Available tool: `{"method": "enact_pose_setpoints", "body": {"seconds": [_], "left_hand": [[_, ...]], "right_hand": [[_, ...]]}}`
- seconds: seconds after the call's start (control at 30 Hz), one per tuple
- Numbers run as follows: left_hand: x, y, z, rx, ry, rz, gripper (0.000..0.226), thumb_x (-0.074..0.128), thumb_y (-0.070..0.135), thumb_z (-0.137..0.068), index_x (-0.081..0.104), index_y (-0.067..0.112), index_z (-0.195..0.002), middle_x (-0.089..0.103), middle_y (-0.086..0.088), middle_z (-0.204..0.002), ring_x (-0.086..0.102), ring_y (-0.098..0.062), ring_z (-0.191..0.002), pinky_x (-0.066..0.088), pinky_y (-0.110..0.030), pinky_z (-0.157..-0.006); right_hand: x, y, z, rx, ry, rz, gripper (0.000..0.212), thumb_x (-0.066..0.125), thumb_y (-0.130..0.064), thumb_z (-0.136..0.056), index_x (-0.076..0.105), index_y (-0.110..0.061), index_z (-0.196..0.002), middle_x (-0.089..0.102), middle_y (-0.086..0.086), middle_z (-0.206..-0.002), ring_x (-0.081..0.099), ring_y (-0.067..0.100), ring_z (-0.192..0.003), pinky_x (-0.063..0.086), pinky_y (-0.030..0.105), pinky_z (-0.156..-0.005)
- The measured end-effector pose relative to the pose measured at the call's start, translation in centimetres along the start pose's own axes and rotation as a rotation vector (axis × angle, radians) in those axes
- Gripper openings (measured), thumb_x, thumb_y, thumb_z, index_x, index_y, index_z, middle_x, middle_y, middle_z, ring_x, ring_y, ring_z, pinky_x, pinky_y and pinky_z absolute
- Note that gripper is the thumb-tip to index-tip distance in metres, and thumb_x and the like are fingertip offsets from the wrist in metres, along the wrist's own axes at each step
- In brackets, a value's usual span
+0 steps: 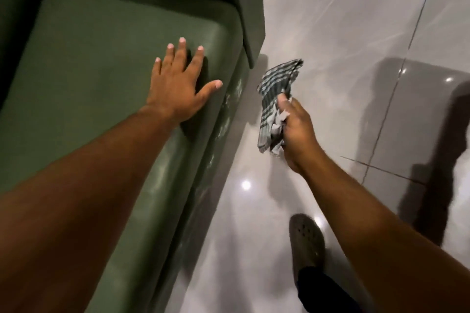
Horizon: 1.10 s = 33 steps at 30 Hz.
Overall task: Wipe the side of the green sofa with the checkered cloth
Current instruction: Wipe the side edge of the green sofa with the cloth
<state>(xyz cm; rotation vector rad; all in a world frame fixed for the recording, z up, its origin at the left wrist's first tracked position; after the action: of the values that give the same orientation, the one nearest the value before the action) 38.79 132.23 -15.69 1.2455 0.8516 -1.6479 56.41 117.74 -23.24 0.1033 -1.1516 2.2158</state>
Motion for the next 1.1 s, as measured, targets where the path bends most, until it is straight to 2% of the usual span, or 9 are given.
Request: {"method": "enact_pose_setpoints", "body": {"seconds": [0.2,0.37,0.43,0.53,0.63,0.73,0.83,0.9,1.1], "left_hand": [[3.1,-0.8,-3.4,0.025,0.181,-0.096,0.088,0.033,0.074,-0.088,0.002,0.031,-0.158,-0.001,-0.011,-0.167,-0.003,-0.038,-0.153,0.004,-0.063,-0.119],[3.5,-0.8,-3.2,0.039,0.298,-0.144,0.089,0.032,0.075,-0.087,0.006,0.028,-0.158,0.005,-0.014,-0.167,0.003,-0.039,-0.153,0.005,-0.061,-0.12],[3.5,-0.6,-2.8,0.044,0.352,-0.155,0.089,0.032,0.074,-0.088,0.01,0.025,-0.158,0.01,-0.017,-0.166,0.007,-0.041,-0.152,0.007,-0.061,-0.12],[3.2,-0.5,-2.7,0.054,0.411,-0.155,0.089,0.032,0.074,-0.089,0.014,0.022,-0.158,0.014,-0.019,-0.164,0.011,-0.042,-0.151,0.009,-0.06,-0.12],[3.0,-0.4,-2.8,0.07,0.431,-0.142,0.089,0.031,0.074,-0.089,0.014,0.021,-0.158,0.014,-0.02,-0.164,0.011,-0.043,-0.151,0.009,-0.06,-0.12],[3.0,-0.3,-2.8,0.082,0.438,-0.127,0.089,0.032,0.073,-0.089,0.015,0.018,-0.158,0.015,-0.022,-0.163,0.011,-0.044,-0.151,0.009,-0.061,-0.119],[3.3,-0.2,-2.8,0.1,0.451,-0.096,0.09,0.033,0.073,-0.09,0.017,0.014,-0.157,0.016,-0.025,-0.162,0.014,-0.048,-0.149,0.012,-0.066,-0.117],[3.7,-0.5,-3.0,0.106,0.447,-0.065,0.091,0.033,0.073,-0.09,0.017,0.013,-0.157,0.017,-0.028,-0.161,0.017,-0.05,-0.147,0.016,-0.07,-0.113],[4.1,-0.8,-3.2,0.128,0.48,-0.077,0.088,0.032,0.069,-0.091,0.019,0.01,-0.156,0.018,-0.03,-0.16,0.017,-0.05,-0.147,0.018,-0.072,-0.11]], "right_hand": [[0.2,7.7,-6.6,0.086,-0.013,0.083,0.023,0.045,-0.035,-0.099,0.063,-0.021,-0.099,0.072,0.0,-0.092,0.067,0.015,-0.086,0.054,0.021,-0.072],[3.8,11.9,-9.4,0.101,-0.05,0.019,0.022,0.048,-0.031,-0.1,0.058,-0.017,-0.086,0.06,0.0,-0.065,0.058,0.012,-0.056,0.049,0.024,-0.058],[6.1,13.6,-10.2,0.07,-0.08,0.059,0.02,0.049,-0.038,-0.099,0.066,-0.027,-0.099,0.071,-0.012,-0.087,0.065,0.004,-0.076,0.052,0.02,-0.073],[7.3,14.8,-11.5,0.026,-0.04,0.075,0.059,0.04,-0.065,-0.091,0.052,-0.03,-0.136,0.056,-0.013,-0.139,0.053,0.002,-0.124,0.041,0.031,-0.112],[6.3,13.7,-12.4,-0.105,0.145,0.129,0.061,0.04,-0.065,-0.086,0.06,-0.02,-0.121,0.064,0.001,-0.125,0.06,0.016,-0.118,0.047,0.047,-0.107],[8.2,12.8,-12.9,-0.217,0.192,0.099,0.045,0.043,-0.043,-0.096,0.04,-0.027,-0.138,0.043,0.007,-0.143,0.043,0.024,-0.134,0.038,0.053,-0.113],[9.6,12.7,-14.1,-0.248,0.112,0.072,0.056,0.034,-0.038,-0.101,0.009,-0.038,-0.15,0.006,-0.004,-0.167,-0.001,0.017,-0.154,0.003,0.055,-0.125],[9.2,12.7,-15.6,-0.251,0.113,0.134,0.059,0.031,-0.04,-0.1,0.004,-0.035,-0.152,-0.002,-0.007,-0.167,-0.009,0.016,-0.154,-0.007,0.056,-0.124],[7.4,12.3,-25.0,-0.159,0.205,0.001,0.081,0.035,-0.07,-0.081,0.022,-0.028,-0.15,0.03,0.004,-0.16,0.031,0.026,-0.146,0.023,0.056,-0.121]]}}
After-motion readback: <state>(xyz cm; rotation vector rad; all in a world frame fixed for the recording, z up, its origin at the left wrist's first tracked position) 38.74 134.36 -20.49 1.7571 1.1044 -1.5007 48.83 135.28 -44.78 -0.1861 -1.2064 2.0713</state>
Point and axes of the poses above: each hand's wrist, its own z-axis away from the middle knuckle, its own x-axis out of the palm, y = z × x, the point moved 10 cm from there along -z, towards the middle knuckle
